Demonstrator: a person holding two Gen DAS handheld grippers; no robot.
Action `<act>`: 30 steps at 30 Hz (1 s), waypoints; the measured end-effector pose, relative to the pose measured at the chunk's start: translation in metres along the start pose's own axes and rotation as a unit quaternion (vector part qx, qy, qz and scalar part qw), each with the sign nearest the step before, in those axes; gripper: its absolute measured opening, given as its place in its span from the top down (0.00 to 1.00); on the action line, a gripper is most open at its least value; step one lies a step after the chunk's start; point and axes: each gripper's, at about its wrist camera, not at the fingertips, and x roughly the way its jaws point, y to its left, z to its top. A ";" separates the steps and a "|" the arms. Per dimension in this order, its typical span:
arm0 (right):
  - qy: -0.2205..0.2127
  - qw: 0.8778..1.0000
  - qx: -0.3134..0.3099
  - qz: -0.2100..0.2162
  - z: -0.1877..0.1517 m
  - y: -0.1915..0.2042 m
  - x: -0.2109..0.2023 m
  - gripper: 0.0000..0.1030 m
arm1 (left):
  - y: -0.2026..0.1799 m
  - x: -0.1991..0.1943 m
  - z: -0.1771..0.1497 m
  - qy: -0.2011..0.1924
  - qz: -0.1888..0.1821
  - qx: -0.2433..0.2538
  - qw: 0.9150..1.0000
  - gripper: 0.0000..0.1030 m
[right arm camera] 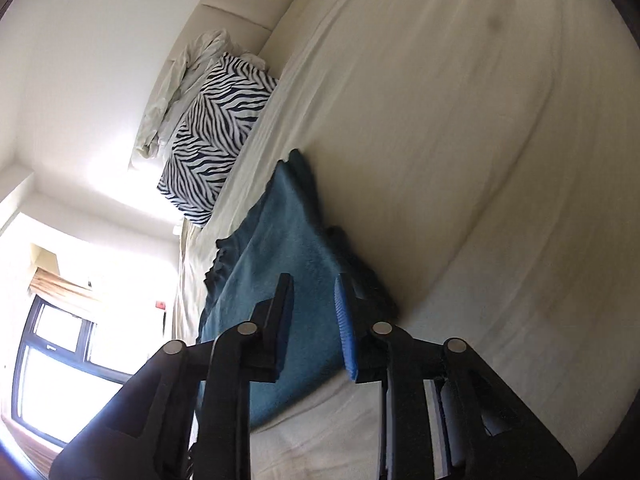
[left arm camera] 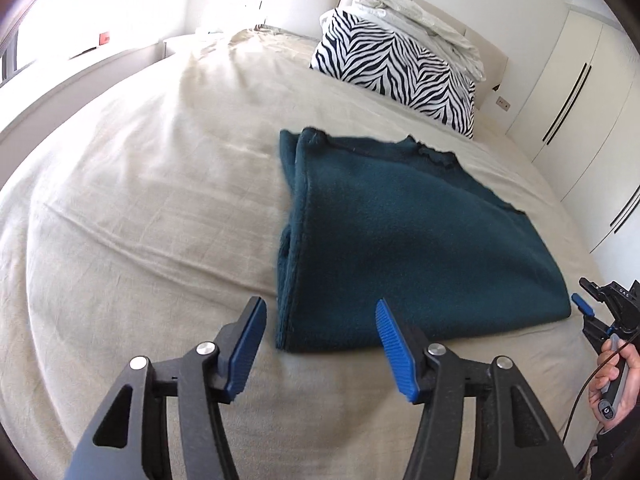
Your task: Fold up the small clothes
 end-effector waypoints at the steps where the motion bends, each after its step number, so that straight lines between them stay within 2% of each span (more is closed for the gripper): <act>1: 0.007 1.000 -0.010 0.007 -0.005 0.013 0.004 0.57 | -0.004 0.000 0.008 -0.004 -0.002 0.010 1.000 0.39; 2: 0.015 1.000 -0.022 0.015 -0.008 0.025 0.010 0.48 | -0.011 0.002 0.017 -0.008 -0.004 0.021 1.000 0.39; 3: 0.021 0.999 -0.035 0.027 -0.028 0.044 0.013 0.46 | -0.016 0.005 0.026 -0.013 -0.005 0.029 0.999 0.39; 7: 0.092 0.989 -0.088 0.079 -0.069 0.103 0.060 0.46 | -0.044 0.034 0.062 -0.026 -0.001 0.072 0.997 0.39; 9: 0.119 0.983 -0.109 0.090 -0.088 0.124 0.087 0.46 | -0.055 0.058 0.079 -0.012 -0.003 0.080 0.997 0.39; 12: 0.148 0.979 -0.112 0.089 -0.103 0.139 0.124 0.46 | -0.068 0.093 0.095 -0.006 0.019 0.096 0.995 0.39; 14: 0.170 0.976 -0.099 0.099 -0.107 0.149 0.152 0.46 | -0.066 0.116 0.102 0.003 0.058 0.109 0.992 0.39; 16: 0.183 0.973 -0.095 0.102 -0.108 0.153 0.177 0.46 | -0.052 0.140 0.101 0.032 0.090 0.102 0.990 0.36; 17: 0.188 0.972 -0.094 0.103 -0.107 0.153 0.187 0.46 | -0.043 0.150 0.097 0.041 0.077 0.095 0.992 0.34; 18: 0.192 0.972 -0.090 0.104 -0.105 0.155 0.201 0.46 | -0.038 0.149 0.090 0.025 0.066 0.099 0.993 0.34; 21: 0.191 0.971 -0.094 0.112 -0.091 0.151 0.221 0.48 | -0.041 0.146 0.081 0.004 0.076 0.119 0.990 0.33; 25: 0.170 0.973 -0.083 0.136 -0.065 0.135 0.216 0.49 | -0.039 0.146 0.082 0.003 0.066 0.111 0.992 0.33; 27: 0.148 0.977 -0.066 0.136 -0.046 0.120 0.199 0.49 | -0.038 0.145 0.082 0.002 0.063 0.110 0.992 0.33; 29: 0.109 0.987 -0.045 0.108 -0.026 0.100 0.183 0.47 | -0.038 0.145 0.082 0.002 0.062 0.109 0.992 0.33; 30: 0.095 0.989 -0.028 0.110 -0.017 0.090 0.178 0.47 | -0.038 0.145 0.081 0.002 0.063 0.110 0.992 0.33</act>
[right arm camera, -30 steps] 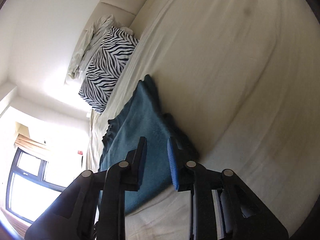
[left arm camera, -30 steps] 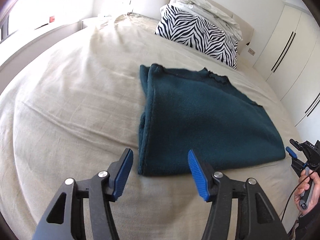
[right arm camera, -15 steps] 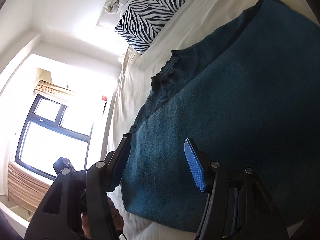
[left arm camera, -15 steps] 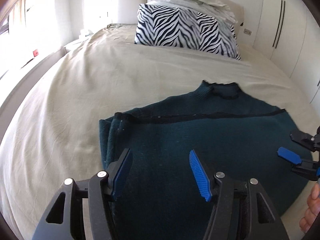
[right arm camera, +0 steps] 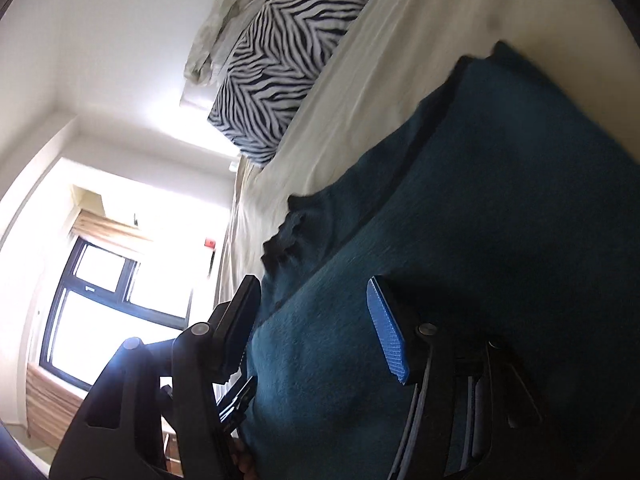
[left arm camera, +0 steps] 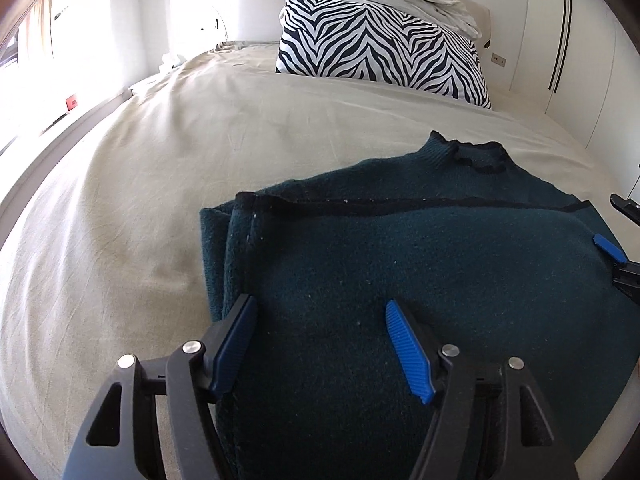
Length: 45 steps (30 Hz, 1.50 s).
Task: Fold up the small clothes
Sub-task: 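Grasp the sweater edge with the left gripper and lift it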
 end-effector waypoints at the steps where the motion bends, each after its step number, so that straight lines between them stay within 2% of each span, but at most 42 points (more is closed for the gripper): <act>1: -0.013 1.000 0.019 0.007 0.005 -0.009 -0.011 0.48 | 0.000 0.000 0.000 0.000 0.000 0.000 1.000 0.33; 3: -0.038 0.999 0.038 0.005 0.010 -0.017 -0.031 0.47 | 0.000 0.000 0.000 0.001 -0.001 -0.001 1.000 0.33; 5: -0.047 0.998 0.028 -0.008 0.008 -0.013 -0.044 0.47 | -0.001 -0.001 0.001 0.004 -0.001 0.000 1.000 0.32; 9: -0.033 0.999 -0.001 -0.028 -0.006 -0.001 -0.060 0.47 | -0.005 -0.008 0.000 0.011 0.004 0.011 1.000 0.32; 12: -0.012 0.999 -0.011 -0.029 -0.021 0.010 -0.058 0.45 | -0.005 -0.016 -0.002 0.015 0.006 0.016 1.000 0.32; 15: 0.005 0.999 -0.030 -0.027 -0.035 0.027 -0.050 0.45 | -0.003 -0.026 -0.005 0.022 0.021 0.016 0.999 0.26; 21: 0.038 0.997 -0.069 -0.025 -0.062 0.061 -0.035 0.45 | 0.018 -0.051 -0.016 0.020 0.024 -0.018 0.999 0.26; 25: 0.060 0.994 -0.086 -0.025 -0.079 0.075 -0.026 0.45 | 0.036 -0.067 -0.025 0.013 0.034 -0.037 0.999 0.22; 28: 0.078 0.992 -0.092 -0.023 -0.092 0.081 -0.016 0.45 | 0.052 -0.070 -0.032 0.021 0.019 -0.063 0.998 0.22; 30: 0.092 0.991 -0.097 -0.021 -0.101 0.085 -0.008 0.45 | 0.061 -0.068 -0.036 0.034 -0.011 -0.087 0.996 0.22; 33: 0.109 0.989 -0.102 -0.015 -0.112 0.090 0.005 0.45 | 0.076 -0.061 -0.044 0.051 -0.097 -0.147 0.983 0.21; 35: 0.120 0.987 -0.106 -0.013 -0.118 0.093 0.012 0.45 | 0.087 -0.060 -0.045 0.053 -0.128 -0.190 0.972 0.21; 36: 0.126 0.986 -0.107 -0.011 -0.121 0.095 0.016 0.45 | 0.092 -0.060 -0.045 0.055 -0.149 -0.209 0.965 0.21; 39: 0.146 0.983 -0.111 -0.006 -0.129 0.101 0.029 0.45 | 0.099 -0.049 -0.043 0.082 -0.225 -0.260 0.935 0.21; 41: 0.155 0.981 -0.117 -0.005 -0.132 0.106 0.037 0.45 | 0.094 -0.039 -0.040 0.112 -0.251 -0.262 0.925 0.21; 44: 0.169 0.979 -0.118 0.003 -0.135 0.115 0.049 0.45 | 0.086 -0.034 -0.034 0.129 -0.258 -0.262 0.921 0.21; 45: 0.173 0.978 -0.119 0.007 -0.135 0.118 0.053 0.45 | 0.086 -0.031 -0.033 0.134 -0.264 -0.267 0.917 0.21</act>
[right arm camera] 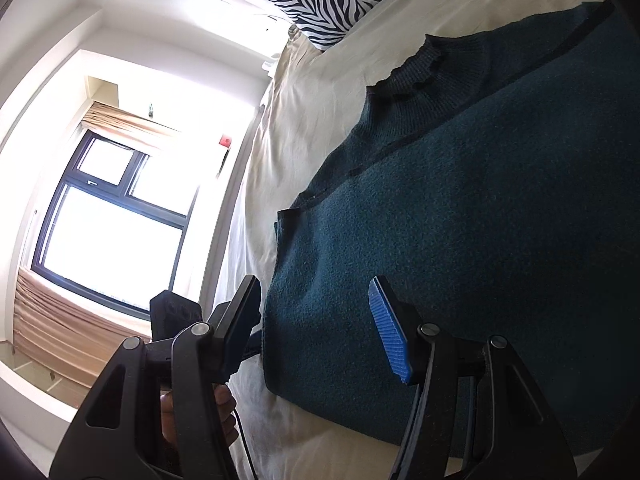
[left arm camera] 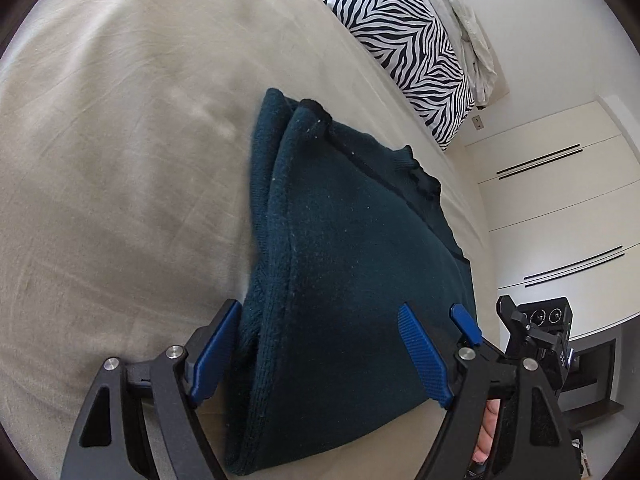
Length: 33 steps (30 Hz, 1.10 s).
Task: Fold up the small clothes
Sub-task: 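Grasp the sweater edge with the left gripper and lift it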
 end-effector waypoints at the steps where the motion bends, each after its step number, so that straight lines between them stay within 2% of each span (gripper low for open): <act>1: 0.004 1.000 -0.001 0.003 0.001 0.003 0.004 0.45 | 0.001 0.002 0.002 0.004 -0.011 -0.011 1.000 0.21; 4: 0.023 1.000 0.000 0.011 0.006 0.010 0.021 0.45 | 0.010 0.003 0.004 0.011 -0.046 -0.047 0.998 0.21; 6: 0.035 0.999 0.004 0.010 0.009 0.012 0.034 0.45 | 0.011 0.003 0.002 0.015 -0.059 -0.052 0.997 0.22; 9: 0.048 0.999 0.010 0.015 0.012 0.014 0.053 0.45 | 0.006 0.008 -0.007 0.031 -0.054 -0.040 0.997 0.35; 12: 0.066 0.998 0.013 0.016 0.012 0.016 0.074 0.45 | 0.014 0.010 -0.009 0.031 -0.057 -0.055 0.996 0.55; 13: 0.077 0.997 0.014 0.014 0.012 0.015 0.081 0.45 | 0.020 0.012 -0.009 0.032 -0.060 -0.068 0.995 0.71; 14: 0.090 0.996 0.016 0.005 0.012 0.013 0.090 0.47 | 0.027 0.015 -0.007 0.035 -0.064 -0.081 0.994 0.81; 15: 0.096 0.995 0.017 -0.006 0.011 0.009 0.098 0.47 | 0.033 0.018 -0.007 0.038 -0.076 -0.093 0.992 0.82; 17: 0.090 0.996 0.018 -0.001 0.012 0.004 0.102 0.47 | 0.037 0.019 -0.006 0.037 -0.086 -0.100 0.991 0.84; 24: 0.084 0.996 0.035 0.021 0.017 0.001 0.085 0.47 | 0.012 0.008 -0.006 0.019 -0.083 -0.079 0.993 0.85; 28: 0.052 0.996 0.055 0.043 0.025 -0.016 0.048 0.46 | -0.031 0.000 -0.004 0.009 -0.080 -0.034 0.996 0.85; 33: 0.006 0.994 0.086 0.069 0.039 -0.044 -0.010 0.41 | -0.113 0.019 -0.005 0.013 -0.095 0.036 0.995 0.86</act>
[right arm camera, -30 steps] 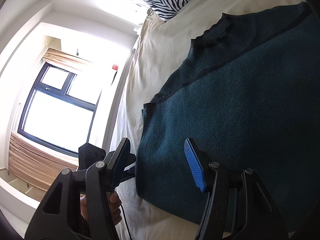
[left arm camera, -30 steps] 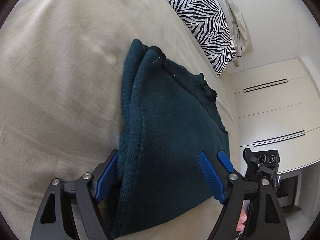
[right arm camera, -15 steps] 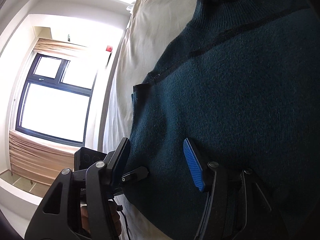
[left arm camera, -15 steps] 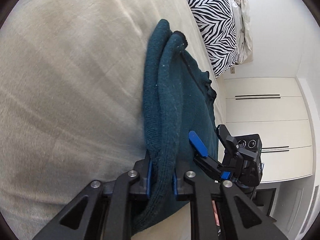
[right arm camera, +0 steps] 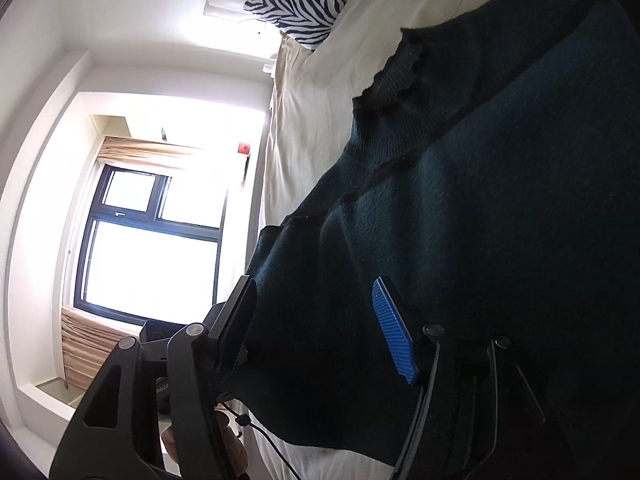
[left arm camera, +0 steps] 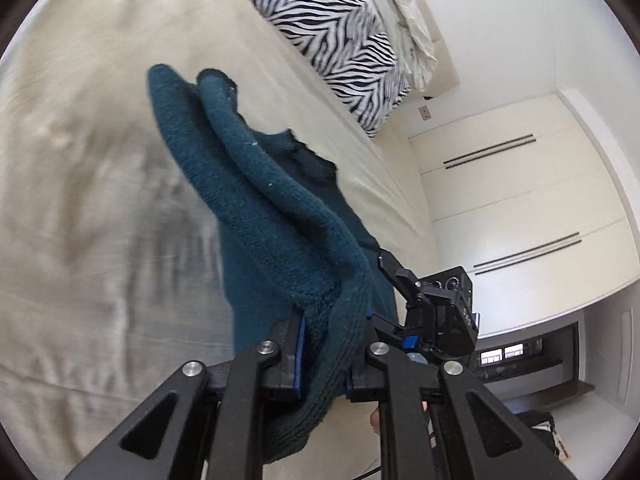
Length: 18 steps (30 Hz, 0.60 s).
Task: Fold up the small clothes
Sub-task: 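Grasp the sweater edge with the left gripper and lift it, then fold the held sweater edge over the body with the left gripper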
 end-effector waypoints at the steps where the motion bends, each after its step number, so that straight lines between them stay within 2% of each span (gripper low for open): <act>1: -0.007 1.000 0.006 0.005 0.003 -0.004 -0.012 0.41 | -0.015 0.012 0.001 0.005 -0.007 0.011 1.000 0.86; 3: -0.024 0.999 0.015 0.016 0.010 -0.013 -0.038 0.41 | -0.040 0.042 -0.002 0.017 -0.015 0.033 0.999 0.86; 6: -0.051 0.998 0.035 0.025 0.022 -0.033 -0.075 0.35 | -0.062 0.099 -0.014 0.045 -0.027 0.056 0.997 0.85; 9: -0.066 0.996 0.065 0.019 0.033 -0.053 -0.098 0.30 | -0.064 0.147 -0.028 0.078 -0.009 0.062 0.995 0.72; 13: -0.060 0.994 0.090 0.029 0.035 -0.078 -0.110 0.32 | -0.062 0.143 -0.039 0.077 -0.036 0.063 0.994 0.52; 16: -0.053 0.995 0.079 0.023 0.036 -0.076 -0.099 0.32 | -0.061 0.118 -0.041 0.057 -0.035 0.080 0.995 0.46; 18: -0.047 0.997 0.068 0.007 0.034 -0.070 -0.092 0.32 | -0.056 0.102 -0.042 0.047 -0.031 0.084 0.995 0.45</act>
